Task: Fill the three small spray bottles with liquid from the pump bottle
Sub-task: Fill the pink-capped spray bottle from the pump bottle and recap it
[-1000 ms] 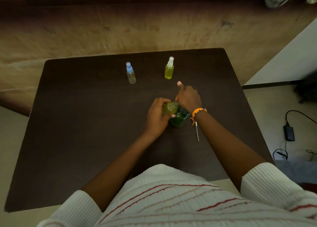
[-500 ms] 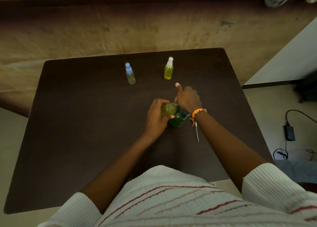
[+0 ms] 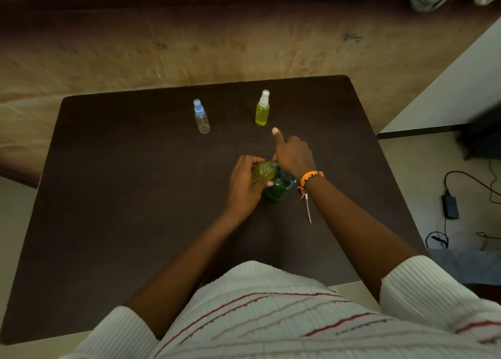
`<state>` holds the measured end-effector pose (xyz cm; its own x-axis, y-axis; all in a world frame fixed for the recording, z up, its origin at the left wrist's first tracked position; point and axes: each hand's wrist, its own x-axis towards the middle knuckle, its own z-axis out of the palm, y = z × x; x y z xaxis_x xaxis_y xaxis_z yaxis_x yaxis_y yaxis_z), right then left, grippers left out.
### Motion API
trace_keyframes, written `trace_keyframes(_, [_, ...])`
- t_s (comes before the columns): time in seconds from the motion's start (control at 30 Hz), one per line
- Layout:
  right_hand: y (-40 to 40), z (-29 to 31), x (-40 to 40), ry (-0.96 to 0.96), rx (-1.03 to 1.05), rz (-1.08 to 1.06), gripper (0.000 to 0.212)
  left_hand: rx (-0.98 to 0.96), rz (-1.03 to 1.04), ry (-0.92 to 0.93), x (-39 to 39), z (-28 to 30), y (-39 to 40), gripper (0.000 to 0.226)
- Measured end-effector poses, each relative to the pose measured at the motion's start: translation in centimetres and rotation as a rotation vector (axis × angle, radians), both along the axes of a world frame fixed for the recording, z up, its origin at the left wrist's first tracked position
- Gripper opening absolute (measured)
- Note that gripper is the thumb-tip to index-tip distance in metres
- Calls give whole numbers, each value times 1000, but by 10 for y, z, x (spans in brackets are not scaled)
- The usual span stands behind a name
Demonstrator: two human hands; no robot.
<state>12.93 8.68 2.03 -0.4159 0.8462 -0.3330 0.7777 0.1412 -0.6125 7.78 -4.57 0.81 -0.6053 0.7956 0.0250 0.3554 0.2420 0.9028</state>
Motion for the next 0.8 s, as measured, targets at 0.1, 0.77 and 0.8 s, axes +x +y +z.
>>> trace_keyframes(0.1, [-2, 7, 1, 6, 59, 7, 64, 1, -10, 5, 0, 0, 0, 36])
trace_keyframes(0.77, [1, 2, 0, -34, -47, -8, 71, -20, -20, 24, 0, 5, 2, 40])
trace_keyframes(0.8, [1, 1, 0, -27, -24, -11, 66, -23, -19, 23, 0, 5, 2, 40])
